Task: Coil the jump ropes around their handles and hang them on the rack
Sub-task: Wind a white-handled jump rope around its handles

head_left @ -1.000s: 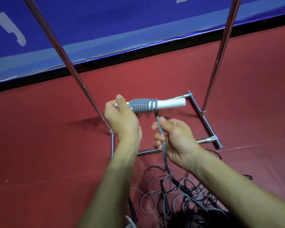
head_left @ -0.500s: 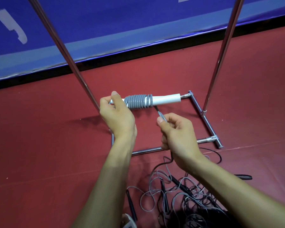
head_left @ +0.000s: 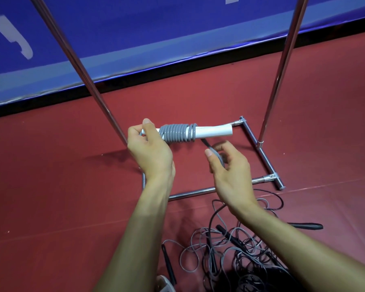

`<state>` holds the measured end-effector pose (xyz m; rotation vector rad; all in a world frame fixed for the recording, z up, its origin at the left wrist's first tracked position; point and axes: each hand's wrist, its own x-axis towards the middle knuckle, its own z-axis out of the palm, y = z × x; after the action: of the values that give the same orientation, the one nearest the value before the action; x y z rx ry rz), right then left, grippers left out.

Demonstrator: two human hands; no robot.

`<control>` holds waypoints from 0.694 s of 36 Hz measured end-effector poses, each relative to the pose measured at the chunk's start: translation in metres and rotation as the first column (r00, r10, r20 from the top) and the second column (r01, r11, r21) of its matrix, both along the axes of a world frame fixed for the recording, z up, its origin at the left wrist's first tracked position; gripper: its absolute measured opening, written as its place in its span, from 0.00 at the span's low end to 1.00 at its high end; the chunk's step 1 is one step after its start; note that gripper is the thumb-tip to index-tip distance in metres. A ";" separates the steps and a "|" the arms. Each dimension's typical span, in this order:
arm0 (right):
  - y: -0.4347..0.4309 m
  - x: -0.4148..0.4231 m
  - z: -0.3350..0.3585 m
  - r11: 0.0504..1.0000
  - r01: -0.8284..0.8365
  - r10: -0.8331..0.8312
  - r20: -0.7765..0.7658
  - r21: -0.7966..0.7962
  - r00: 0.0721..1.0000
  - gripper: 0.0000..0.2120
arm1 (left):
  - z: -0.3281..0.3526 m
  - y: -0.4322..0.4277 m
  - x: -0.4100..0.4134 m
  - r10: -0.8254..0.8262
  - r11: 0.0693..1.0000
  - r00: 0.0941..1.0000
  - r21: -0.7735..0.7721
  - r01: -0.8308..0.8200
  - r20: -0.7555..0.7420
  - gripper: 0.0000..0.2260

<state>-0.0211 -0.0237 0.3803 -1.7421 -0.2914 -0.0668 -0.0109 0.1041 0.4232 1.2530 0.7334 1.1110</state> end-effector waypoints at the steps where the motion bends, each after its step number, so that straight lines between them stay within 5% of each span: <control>1: 0.000 0.000 0.000 1.000 0.005 -0.004 0.018 -0.023 1.000 0.10 | 0.000 0.000 0.000 -0.001 1.000 1.000 -0.004 0.001 0.000 0.13; 4: -0.001 0.001 0.000 0.998 -0.004 0.005 0.013 -0.055 1.000 0.10 | 0.000 0.001 0.000 0.003 1.000 1.000 -0.002 -0.003 -0.004 0.13; 9: 0.003 0.000 0.000 0.994 -0.107 0.108 -0.238 0.018 0.965 0.11 | -0.001 0.006 0.000 0.027 0.998 1.000 0.049 -0.027 -0.011 0.13; 14: 0.004 -0.004 0.016 0.919 -0.128 0.320 -0.519 0.372 0.792 0.12 | -0.002 0.011 0.000 0.055 0.994 0.998 0.100 -0.052 -0.027 0.13; 18: 0.004 -0.008 0.025 0.868 -0.117 0.411 -0.566 0.482 0.715 0.09 | -0.003 0.014 0.000 0.072 0.990 0.996 0.122 -0.067 -0.043 0.12; 25: 0.001 -0.002 0.022 0.903 -0.158 0.381 -0.574 0.399 0.725 0.11 | 0.000 0.013 -0.003 0.060 0.989 0.997 0.139 -0.052 -0.051 0.12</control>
<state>-0.0230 -0.0224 0.4022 -1.2751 -0.0176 0.6666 -0.0135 0.1174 0.4230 1.3913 0.7476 1.1934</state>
